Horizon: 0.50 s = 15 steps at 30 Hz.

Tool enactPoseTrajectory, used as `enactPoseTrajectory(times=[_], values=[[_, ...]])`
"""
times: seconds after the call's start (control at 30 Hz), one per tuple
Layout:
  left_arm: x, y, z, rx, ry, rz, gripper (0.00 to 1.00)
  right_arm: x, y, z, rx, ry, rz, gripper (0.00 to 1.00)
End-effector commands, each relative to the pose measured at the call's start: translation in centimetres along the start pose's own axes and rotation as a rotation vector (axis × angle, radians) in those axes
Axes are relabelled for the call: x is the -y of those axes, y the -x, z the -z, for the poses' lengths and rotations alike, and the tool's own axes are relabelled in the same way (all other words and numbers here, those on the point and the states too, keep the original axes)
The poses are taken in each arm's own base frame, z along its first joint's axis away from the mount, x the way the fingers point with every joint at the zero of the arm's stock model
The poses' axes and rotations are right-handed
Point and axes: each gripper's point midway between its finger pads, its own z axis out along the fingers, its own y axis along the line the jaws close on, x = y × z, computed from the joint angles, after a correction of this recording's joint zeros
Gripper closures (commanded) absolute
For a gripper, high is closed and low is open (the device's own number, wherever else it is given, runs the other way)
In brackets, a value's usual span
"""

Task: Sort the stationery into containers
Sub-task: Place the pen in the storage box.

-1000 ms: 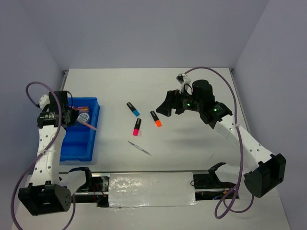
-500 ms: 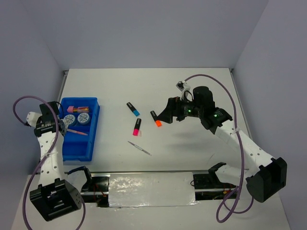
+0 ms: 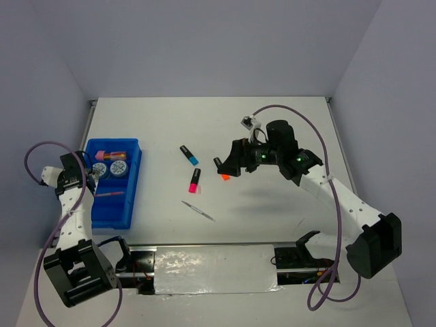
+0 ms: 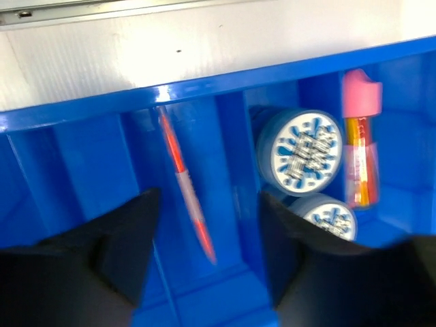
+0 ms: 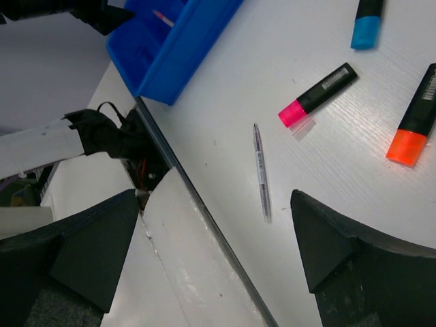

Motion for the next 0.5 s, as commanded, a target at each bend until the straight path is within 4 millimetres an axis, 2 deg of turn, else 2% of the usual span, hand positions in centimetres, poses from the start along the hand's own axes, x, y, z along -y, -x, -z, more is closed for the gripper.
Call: enactPoseTrajectory(times=[0.0, 0.03, 0.1, 0.17, 0.23, 0.27, 0.3, 0.37, 0.4, 0.47], values=[[0.3, 0.4, -0.9, 0.014, -0.008, 0.031, 0.24, -1.8, 0.8, -0.5, -0.002, 0.054, 0.086, 0.0], [0.2, 0.1, -1.1, 0.002, -0.001, 0.026, 0.18, -1.8, 0.5, -1.1, -0.018, 0.035, 0.113, 0.0], [0.1, -0.2, -1.2, -0.01, -0.006, 0.024, 0.13, -1.8, -0.6, -1.9, -0.063, 0.008, 0.144, 0.0], [0.6, -0.4, -0.7, -0.034, -0.034, 0.011, 0.01, -1.4, -1.9, -3.7, -0.118, -0.069, 0.218, 0.0], [2.0, -0.2, 0.2, -0.063, -0.083, -0.012, 0.01, 0.4, -3.8, -5.0, -0.188, -0.17, 0.213, 0.0], [2.0, -0.3, 0.5, -0.088, -0.082, -0.062, 0.01, 1.5, -4.1, -5.2, -0.189, -0.241, 0.196, 0.0], [3.5, 0.7, 1.5, -0.088, -0.115, -0.083, 0.01, 2.3, -4.3, -5.5, -0.182, -0.277, 0.174, 0.0], [4.1, 0.4, 1.9, -0.139, -0.103, -0.177, 0.01, 3.8, -4.9, -5.7, -0.168, -0.357, 0.104, 0.01], [5.1, 0.7, 3.3, -0.15, -0.113, -0.225, 0.01, 4.3, -4.7, -5.9, -0.149, -0.38, 0.101, 0.02], [5.9, 0.2, 4.2, -0.175, -0.125, -0.328, 0.01, 5.1, -4.7, -6.4, -0.145, -0.446, 0.067, 0.05]])
